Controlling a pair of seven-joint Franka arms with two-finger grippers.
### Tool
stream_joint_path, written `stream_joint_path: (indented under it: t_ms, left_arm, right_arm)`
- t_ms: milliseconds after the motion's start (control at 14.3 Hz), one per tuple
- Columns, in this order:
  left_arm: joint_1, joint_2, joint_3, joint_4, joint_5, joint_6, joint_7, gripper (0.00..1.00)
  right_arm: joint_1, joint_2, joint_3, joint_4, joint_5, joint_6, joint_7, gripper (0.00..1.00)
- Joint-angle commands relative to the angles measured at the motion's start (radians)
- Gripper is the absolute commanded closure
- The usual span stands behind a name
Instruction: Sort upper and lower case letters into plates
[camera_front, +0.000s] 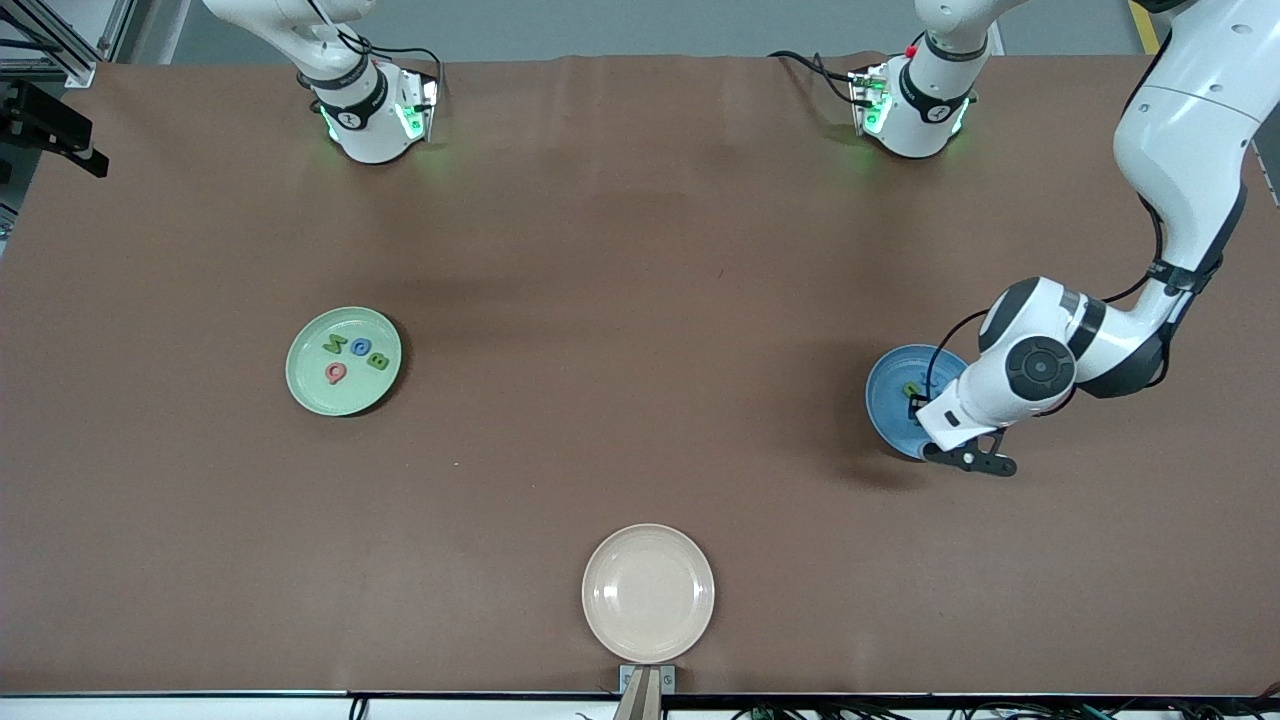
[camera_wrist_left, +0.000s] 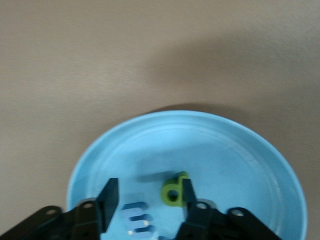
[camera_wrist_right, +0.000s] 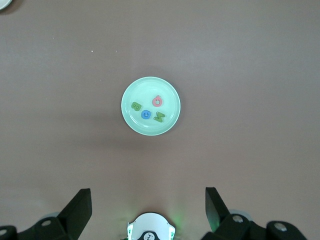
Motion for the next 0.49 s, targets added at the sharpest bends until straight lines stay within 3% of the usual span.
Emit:
stream_joint_path:
  t_ms: [0,418]
  left_arm:
    - [0.016,-0.043,-0.008,-0.011,0.012,-0.003,0.009,0.0]
    - [0.02,-0.051,-0.009,0.004,0.002,-0.04,0.006,0.0]
  right_arm:
    - [-0.007,0.004,0.005,0.004,-0.012,-0.011,0.006,0.0]
    - [-0.008,0.005,0.004,-0.001,0.0,-0.029,0.044,0.0]
